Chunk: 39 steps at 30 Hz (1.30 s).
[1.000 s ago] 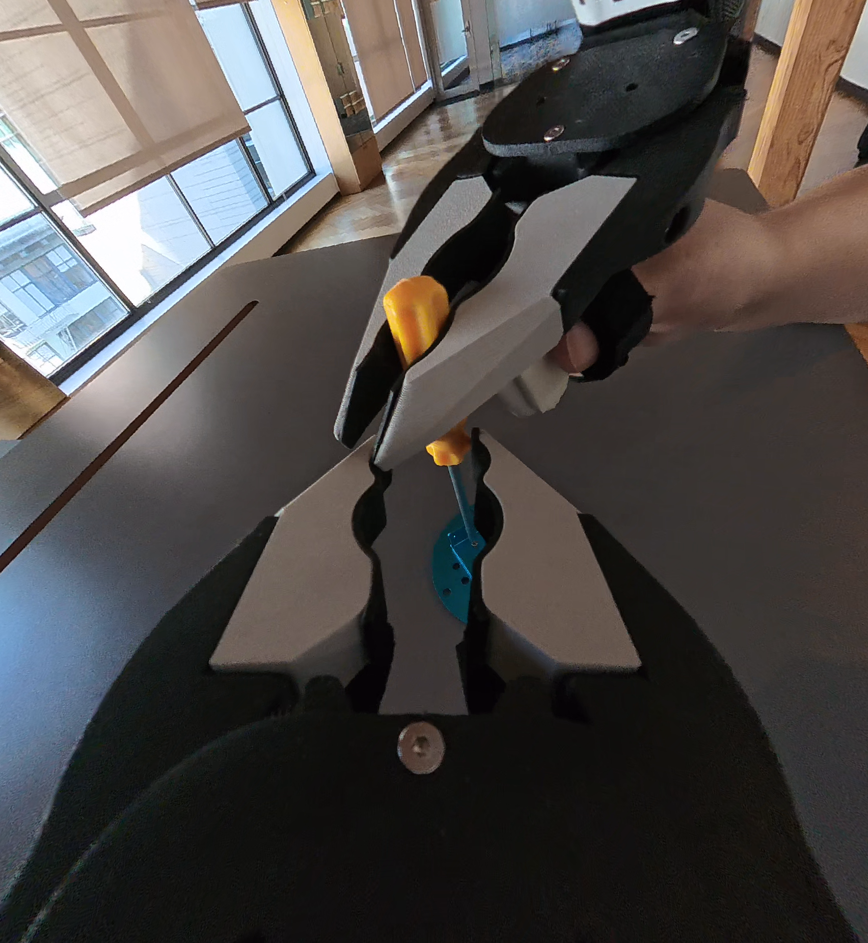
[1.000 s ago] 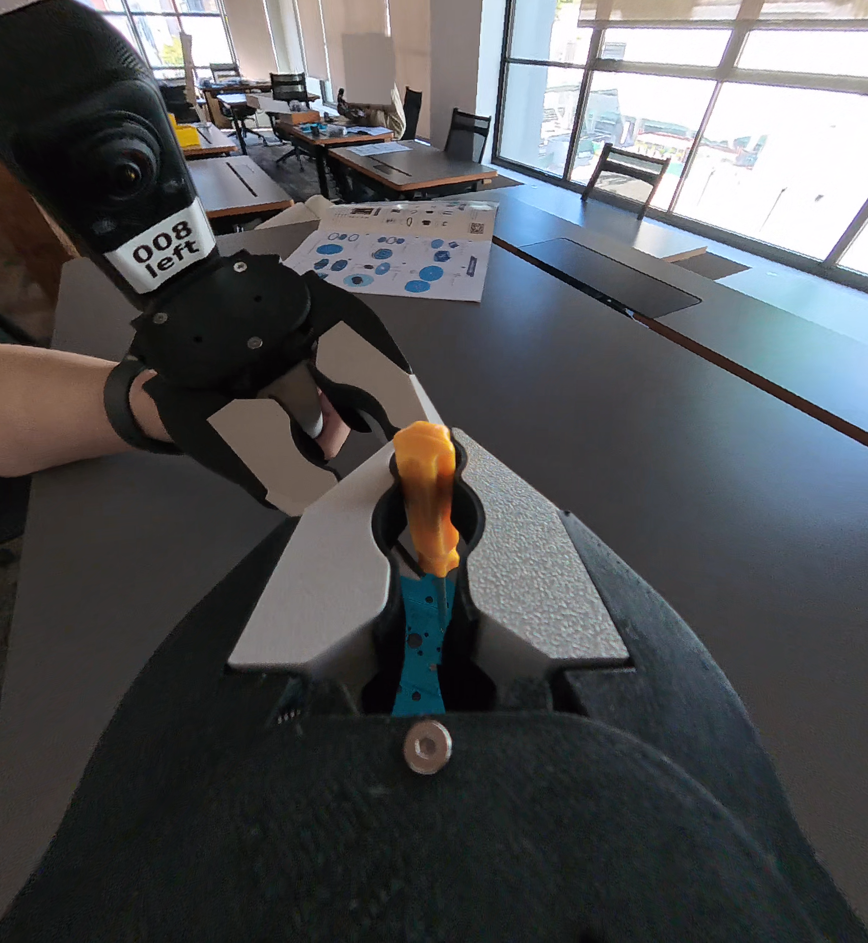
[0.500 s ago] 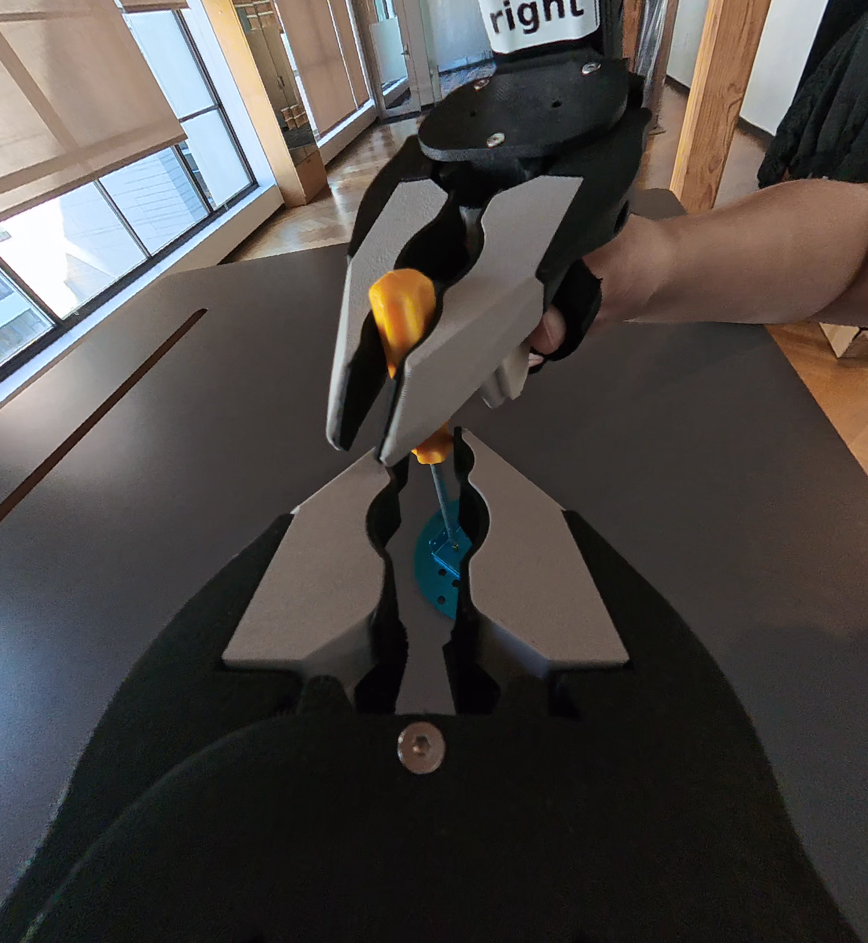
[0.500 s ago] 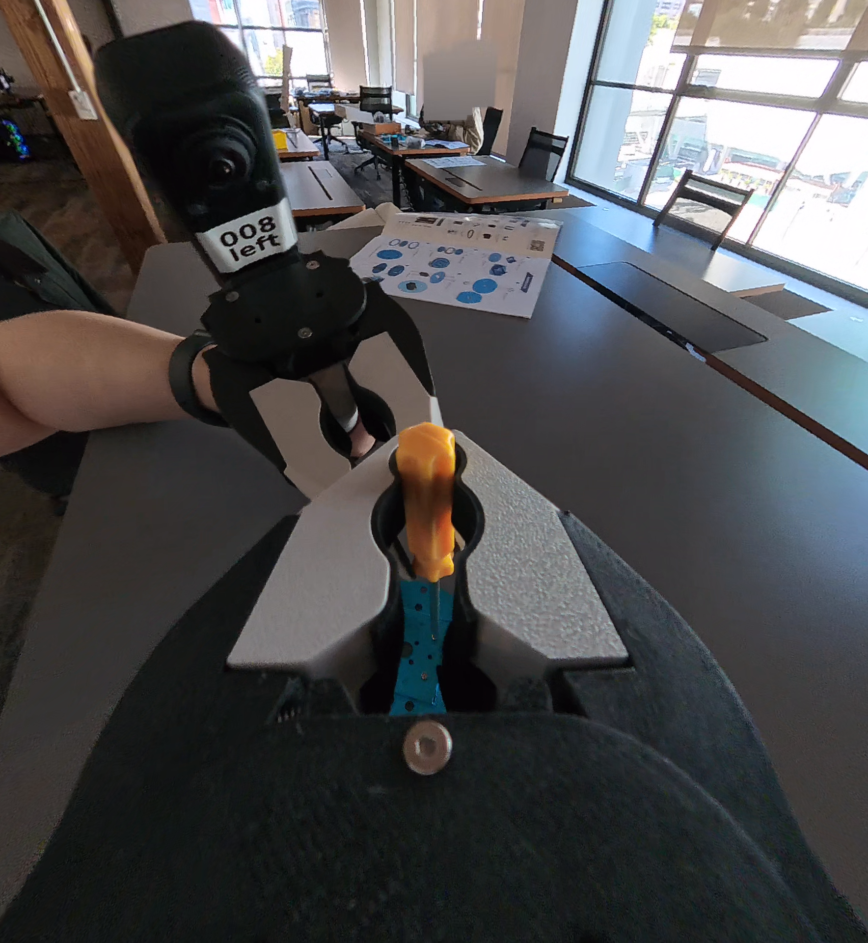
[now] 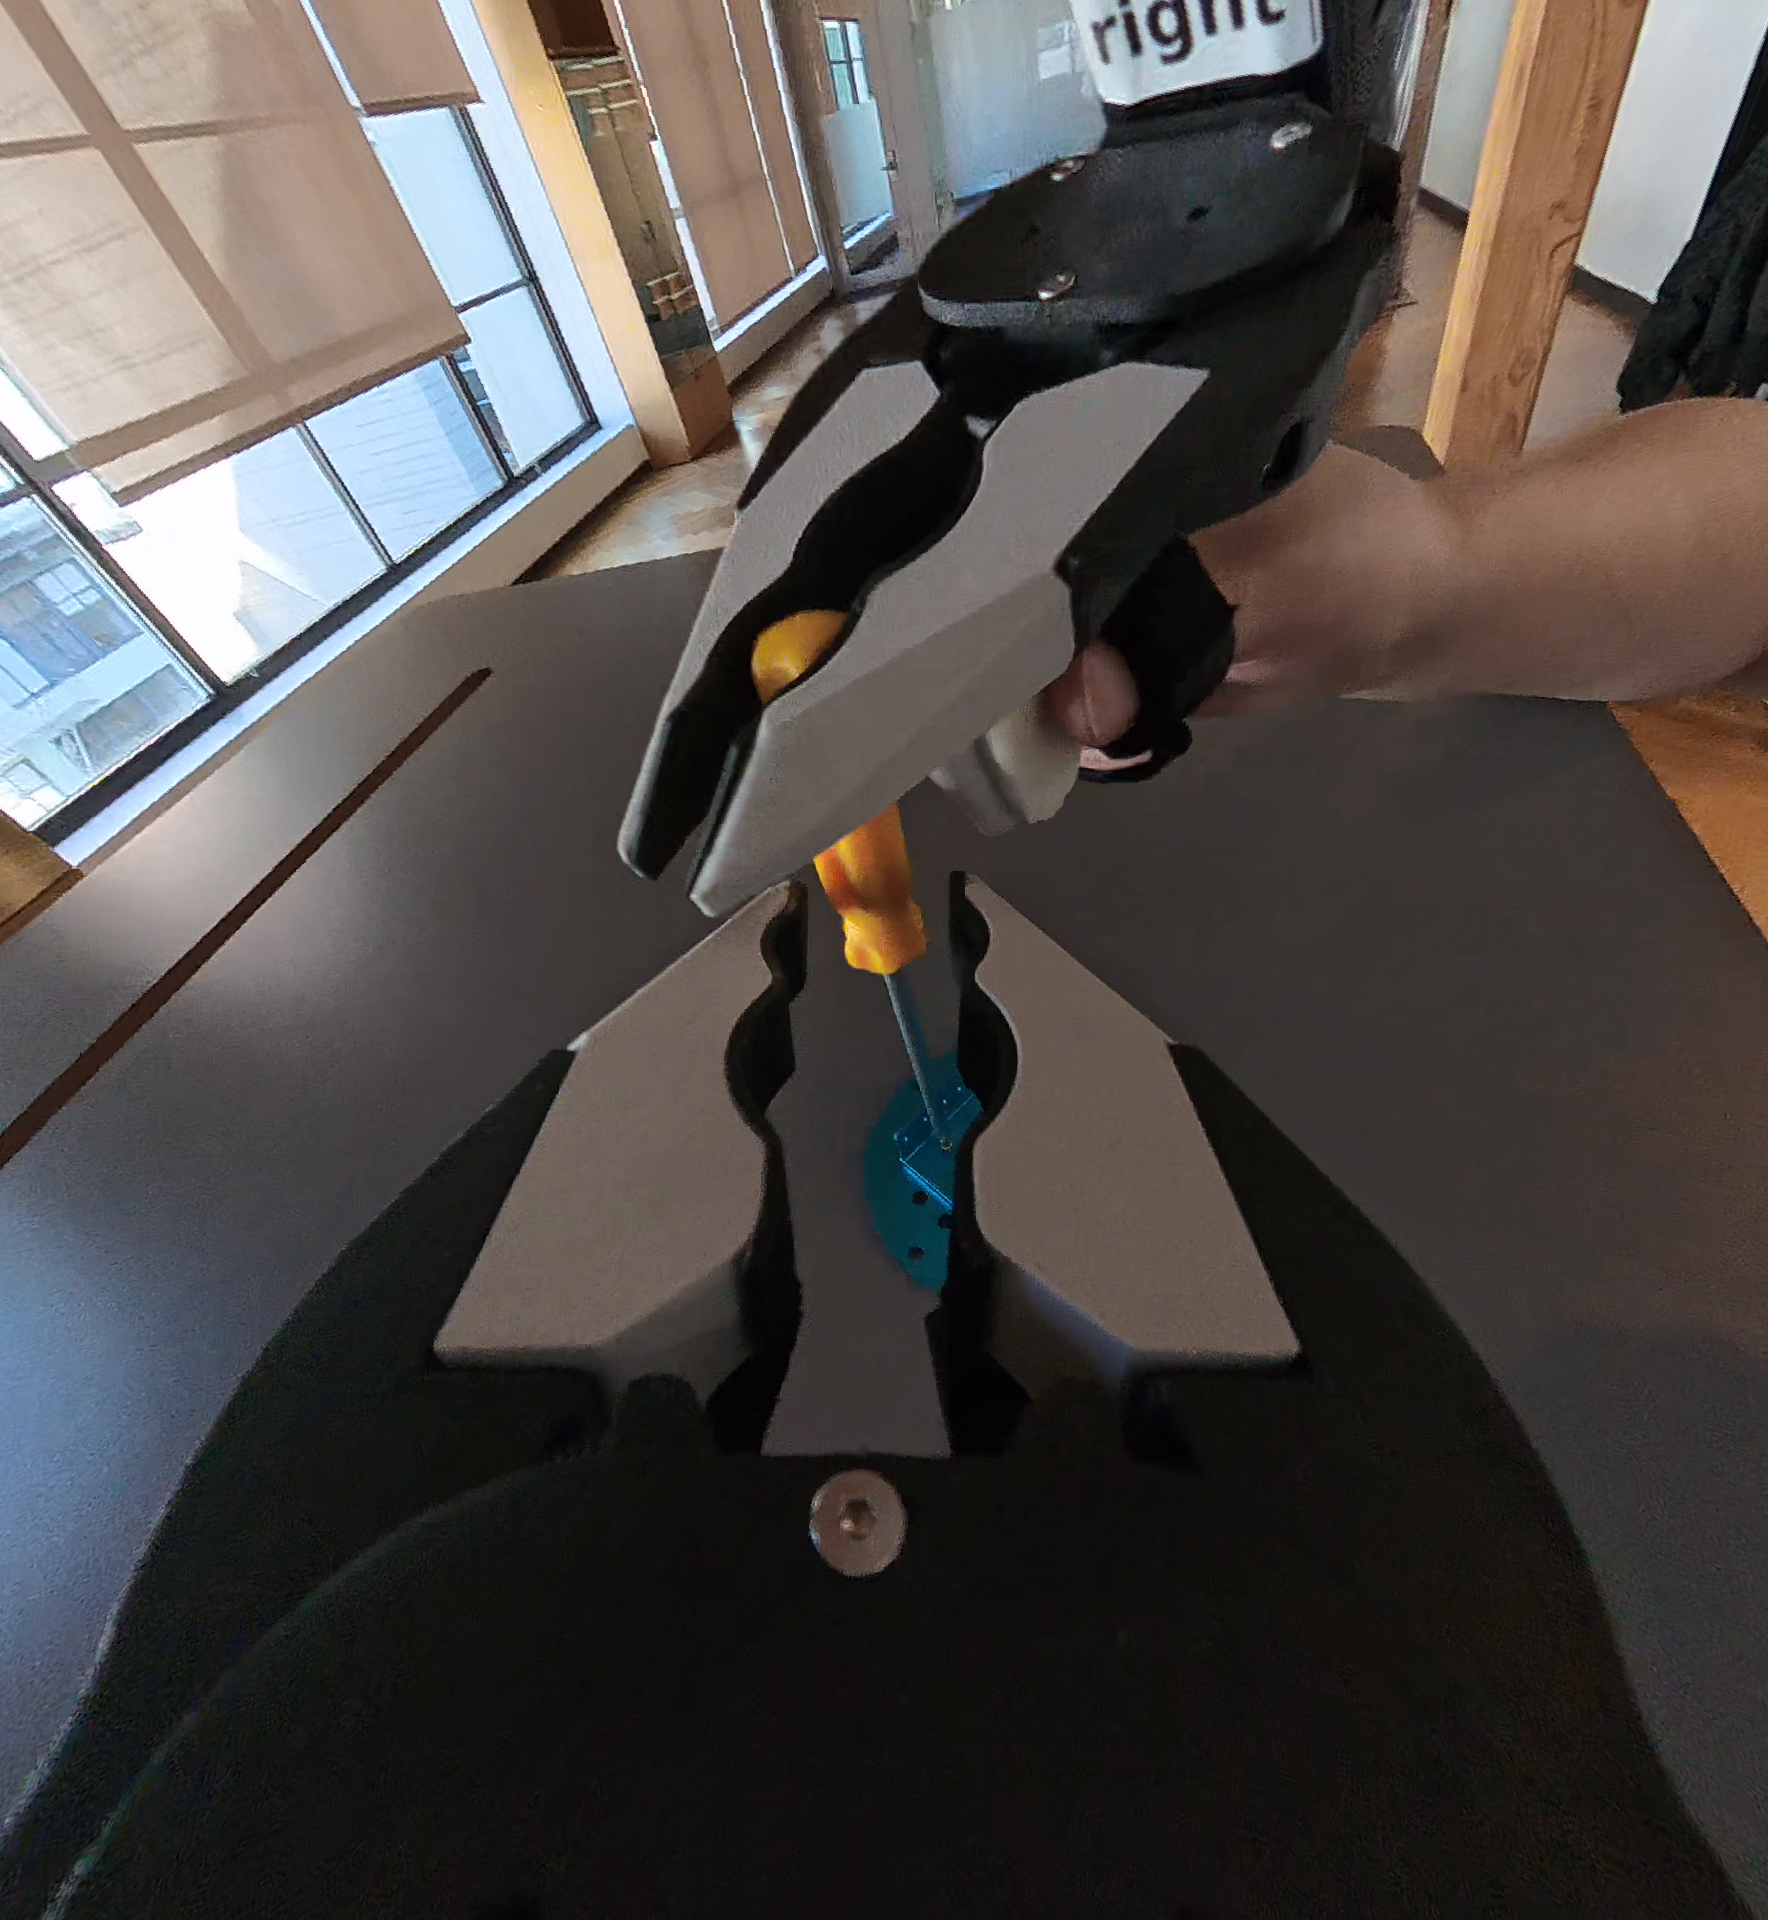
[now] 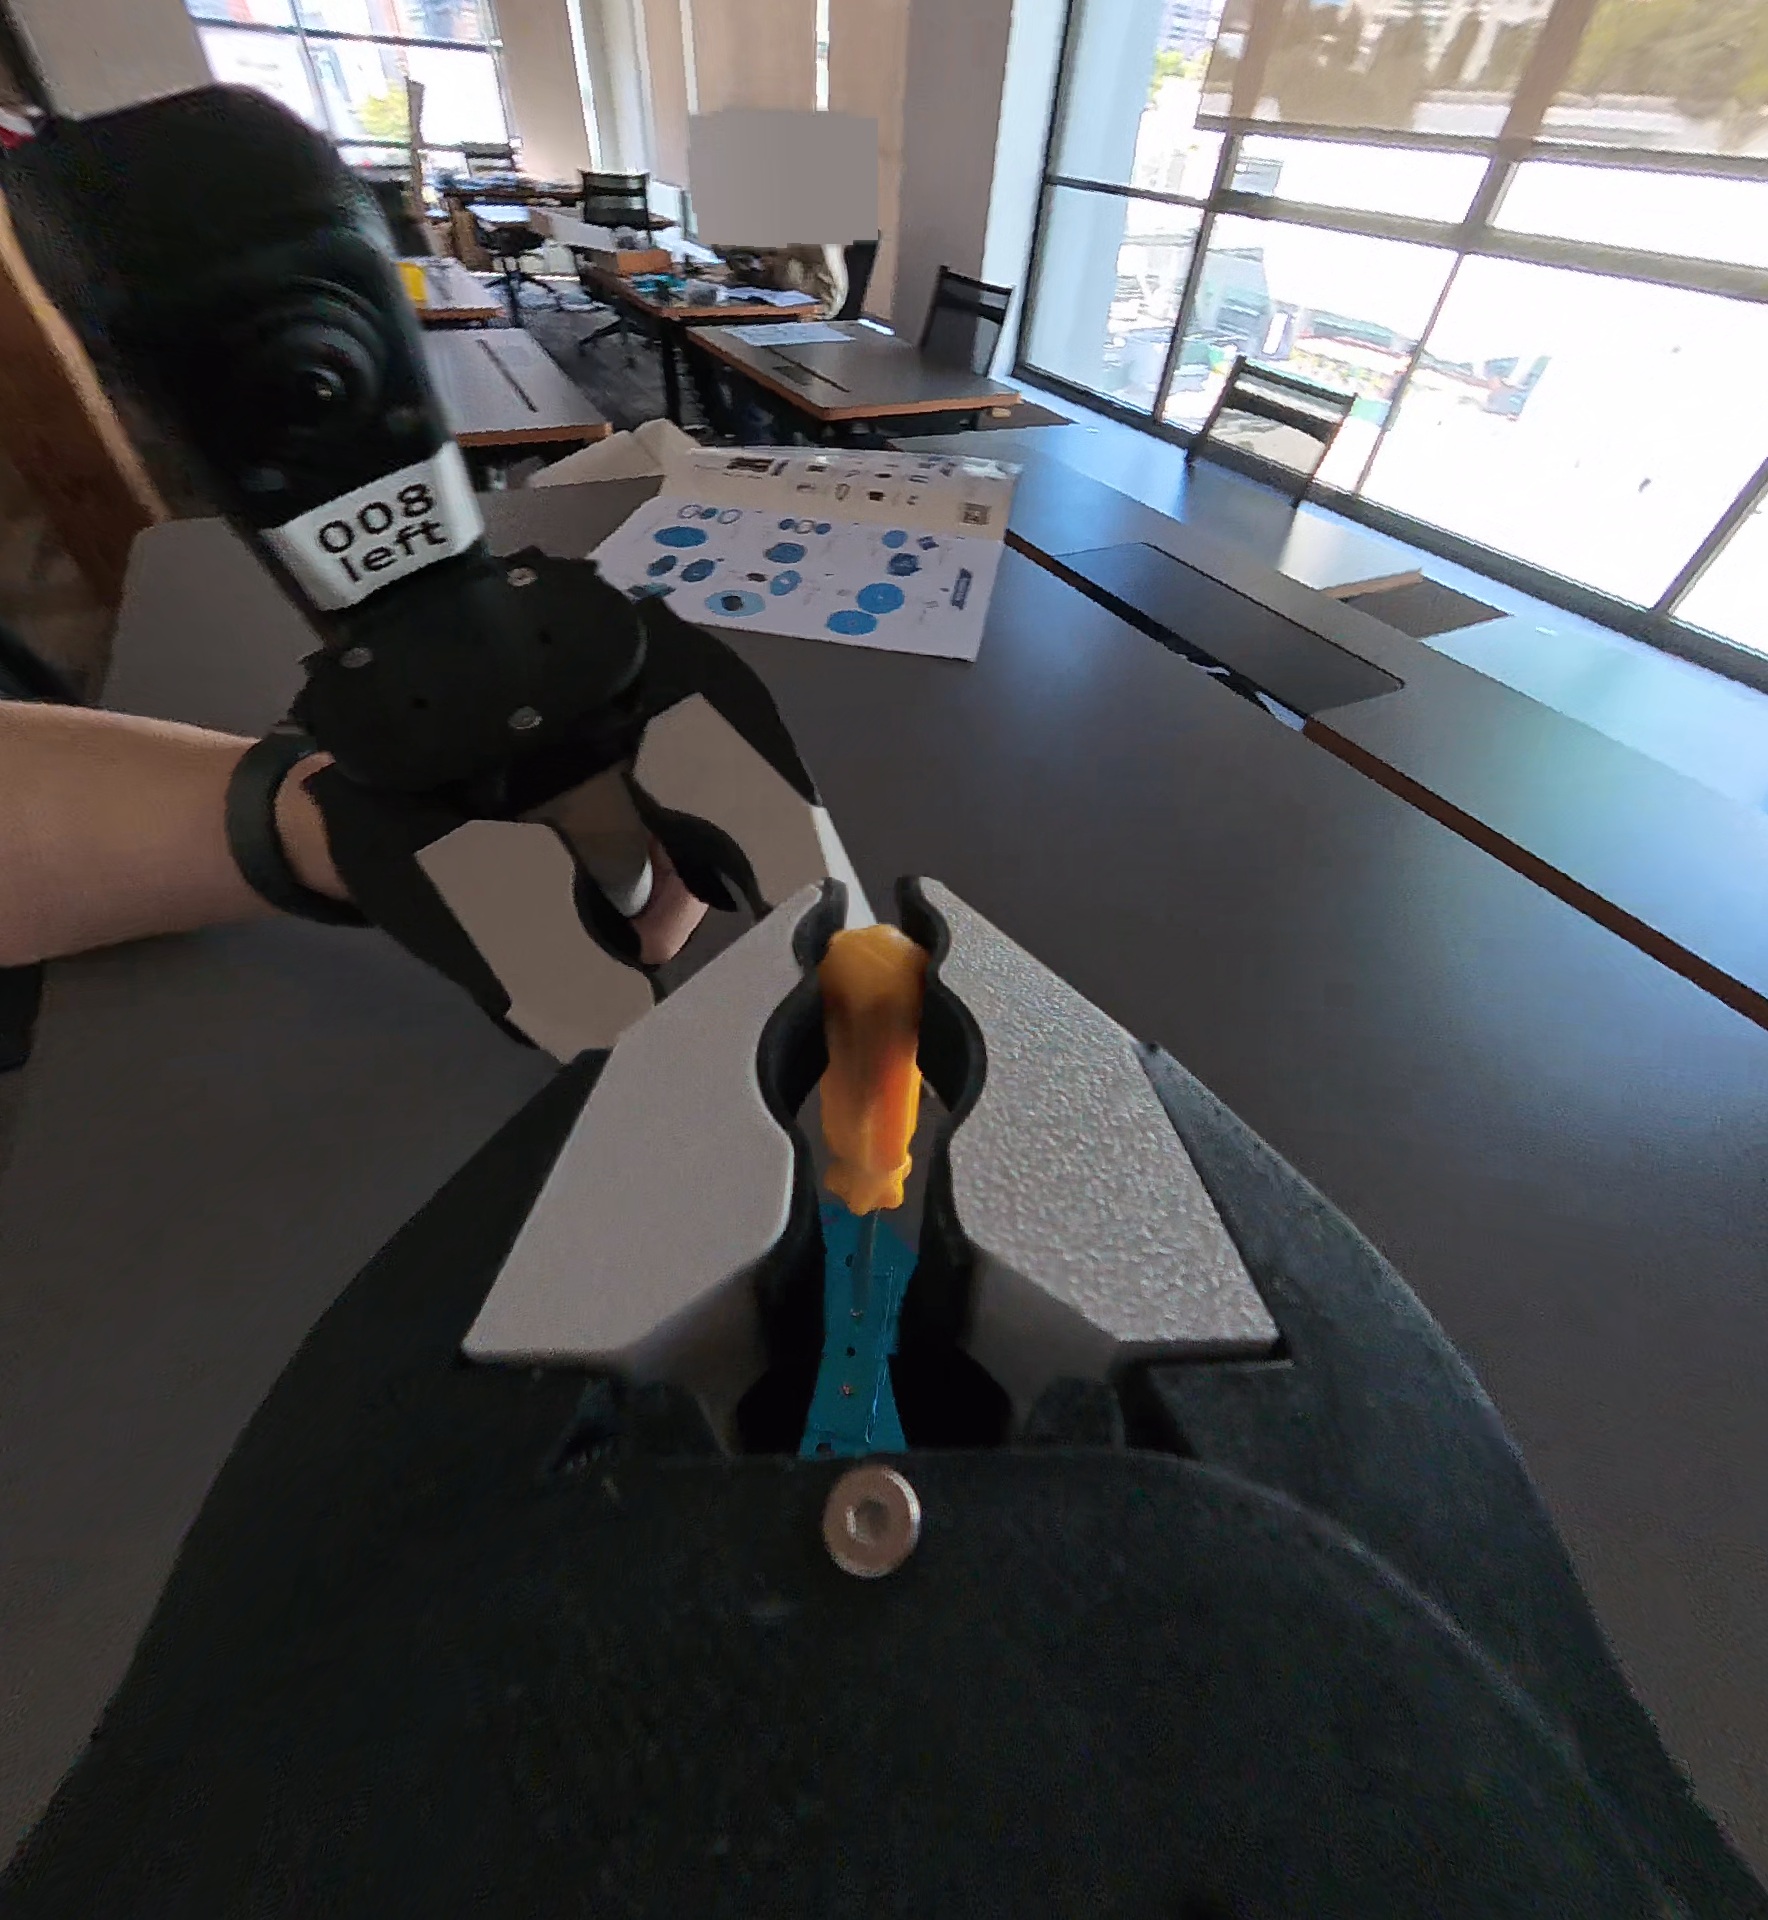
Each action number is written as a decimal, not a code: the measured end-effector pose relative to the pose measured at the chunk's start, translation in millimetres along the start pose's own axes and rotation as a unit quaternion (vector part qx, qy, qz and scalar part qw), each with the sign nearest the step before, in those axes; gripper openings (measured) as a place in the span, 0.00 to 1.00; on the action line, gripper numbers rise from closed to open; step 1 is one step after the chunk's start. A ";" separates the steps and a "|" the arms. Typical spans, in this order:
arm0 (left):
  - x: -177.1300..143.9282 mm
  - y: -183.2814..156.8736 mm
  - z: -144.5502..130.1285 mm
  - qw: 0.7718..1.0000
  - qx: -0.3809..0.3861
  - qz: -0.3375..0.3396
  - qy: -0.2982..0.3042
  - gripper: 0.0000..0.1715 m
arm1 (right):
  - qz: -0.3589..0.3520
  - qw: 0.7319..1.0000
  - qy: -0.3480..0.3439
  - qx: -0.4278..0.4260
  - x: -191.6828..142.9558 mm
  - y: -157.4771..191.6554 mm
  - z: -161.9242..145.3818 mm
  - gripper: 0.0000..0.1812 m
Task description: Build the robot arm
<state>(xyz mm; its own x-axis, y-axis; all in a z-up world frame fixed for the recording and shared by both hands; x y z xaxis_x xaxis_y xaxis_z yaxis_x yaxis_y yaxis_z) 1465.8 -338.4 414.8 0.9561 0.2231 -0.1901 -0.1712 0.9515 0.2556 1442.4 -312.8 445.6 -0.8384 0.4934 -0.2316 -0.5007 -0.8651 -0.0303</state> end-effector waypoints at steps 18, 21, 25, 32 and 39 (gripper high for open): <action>6.1 -5.8 -6.9 0.999 0.002 -0.029 0.021 0.07 | 0.221 0.832 0.376 -0.343 -44.5 28.3 7.9 0.19; 4.7 -5.0 -7.2 0.999 0.000 -0.038 0.018 0.07 | 0.224 0.788 0.456 -0.347 -39.7 23.9 -1.5 0.17; 3.3 -3.0 -7.8 0.999 0.001 -0.044 0.017 0.07 | 0.218 0.770 0.483 -0.355 -28.3 18.0 -2.8 0.09; 3.8 1.1 -8.3 0.999 -0.009 -0.049 0.012 0.07 | 0.205 0.756 0.503 -0.364 -25.7 12.3 -3.1 0.09; 3.1 0.3 -8.2 0.998 -0.010 -0.056 0.006 0.07 | 0.205 0.772 0.533 -0.279 -25.9 13.8 -3.6 0.07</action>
<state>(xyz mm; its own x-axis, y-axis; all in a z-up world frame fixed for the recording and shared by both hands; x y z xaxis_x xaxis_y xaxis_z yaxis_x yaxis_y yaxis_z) 1466.8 -335.7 406.5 0.9664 0.1176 -0.2286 -0.0682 0.9746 0.2131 1458.0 -337.8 447.7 -0.0992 0.0699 -0.9926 0.1792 -0.9800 -0.0869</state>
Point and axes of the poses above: each gripper's, where its closed fingertips meet, x out along the fingers, z out of its top, y = z × x across the jaws, the point moved 1 cm from there along -x, back along the fingers, and after that the axes turned 7 degrees about z, right-handed, at the moved point
